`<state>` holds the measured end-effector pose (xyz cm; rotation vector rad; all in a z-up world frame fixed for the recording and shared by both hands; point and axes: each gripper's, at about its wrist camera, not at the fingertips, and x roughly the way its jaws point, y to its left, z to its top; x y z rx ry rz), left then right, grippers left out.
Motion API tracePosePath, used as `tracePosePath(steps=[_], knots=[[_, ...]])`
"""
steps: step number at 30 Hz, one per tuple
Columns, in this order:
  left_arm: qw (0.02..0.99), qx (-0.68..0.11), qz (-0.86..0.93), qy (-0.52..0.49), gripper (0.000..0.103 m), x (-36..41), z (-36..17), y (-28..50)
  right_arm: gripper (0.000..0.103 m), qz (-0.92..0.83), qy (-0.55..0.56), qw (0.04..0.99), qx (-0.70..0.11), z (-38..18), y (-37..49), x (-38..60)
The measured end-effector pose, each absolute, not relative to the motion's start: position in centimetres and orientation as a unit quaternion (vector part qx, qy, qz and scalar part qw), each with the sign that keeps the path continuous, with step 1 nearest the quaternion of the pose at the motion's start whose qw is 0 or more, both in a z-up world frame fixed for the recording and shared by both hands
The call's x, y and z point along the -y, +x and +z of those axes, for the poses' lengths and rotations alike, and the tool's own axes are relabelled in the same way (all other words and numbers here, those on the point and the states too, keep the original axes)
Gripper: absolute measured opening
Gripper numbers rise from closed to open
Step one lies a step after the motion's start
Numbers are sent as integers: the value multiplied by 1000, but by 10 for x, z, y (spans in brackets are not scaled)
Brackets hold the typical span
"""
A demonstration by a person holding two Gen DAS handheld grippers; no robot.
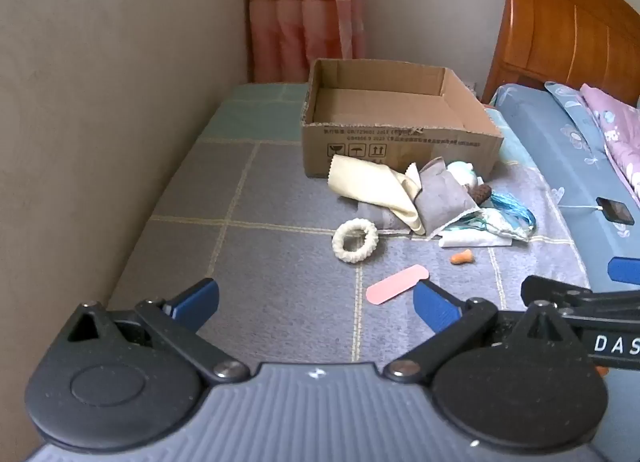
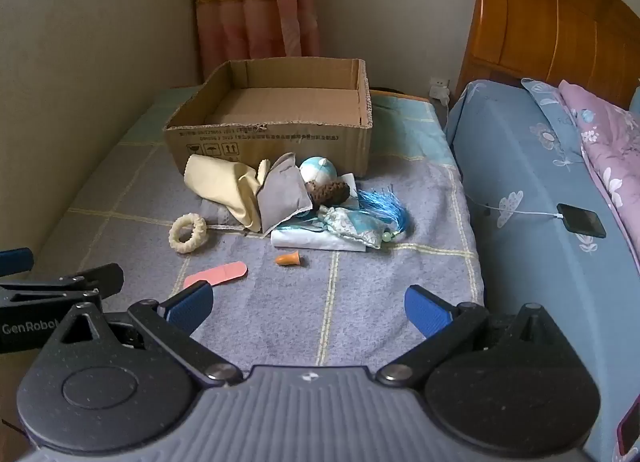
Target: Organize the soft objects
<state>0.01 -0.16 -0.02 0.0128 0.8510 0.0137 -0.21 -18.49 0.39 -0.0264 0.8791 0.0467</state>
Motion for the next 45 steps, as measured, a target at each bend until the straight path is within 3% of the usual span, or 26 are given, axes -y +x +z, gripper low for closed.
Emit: tracePosePath(steps=[45], knots=[[908, -420, -3, 6, 102, 4, 1, 0, 103, 23, -12, 904, -426, 4, -4, 189]])
